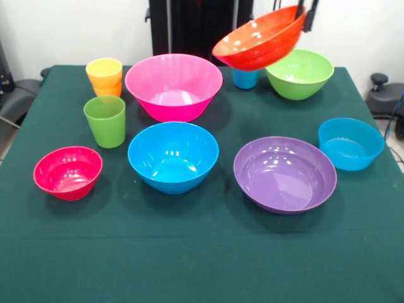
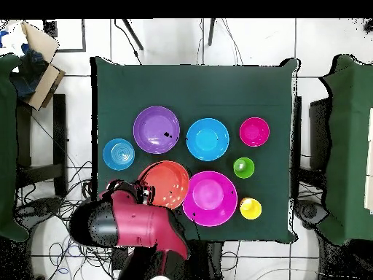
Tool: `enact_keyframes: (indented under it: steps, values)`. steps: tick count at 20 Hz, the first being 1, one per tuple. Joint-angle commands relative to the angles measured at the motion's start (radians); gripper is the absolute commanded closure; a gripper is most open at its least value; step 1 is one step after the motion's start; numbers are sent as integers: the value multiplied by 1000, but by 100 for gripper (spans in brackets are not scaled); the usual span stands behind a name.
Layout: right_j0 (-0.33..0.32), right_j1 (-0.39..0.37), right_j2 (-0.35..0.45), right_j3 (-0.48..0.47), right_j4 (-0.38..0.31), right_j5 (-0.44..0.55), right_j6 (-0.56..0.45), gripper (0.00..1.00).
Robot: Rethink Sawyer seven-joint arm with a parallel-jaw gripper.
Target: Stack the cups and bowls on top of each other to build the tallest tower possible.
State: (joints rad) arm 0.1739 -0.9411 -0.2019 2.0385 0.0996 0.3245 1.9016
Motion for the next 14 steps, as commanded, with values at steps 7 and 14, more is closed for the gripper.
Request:
enact_keyframes:
  steps: [7,14]
  values:
    - [-182,-1,255,120,-186,-80,-62,100]
    - [-203,-2,277,118,-234,-80,-23,100]
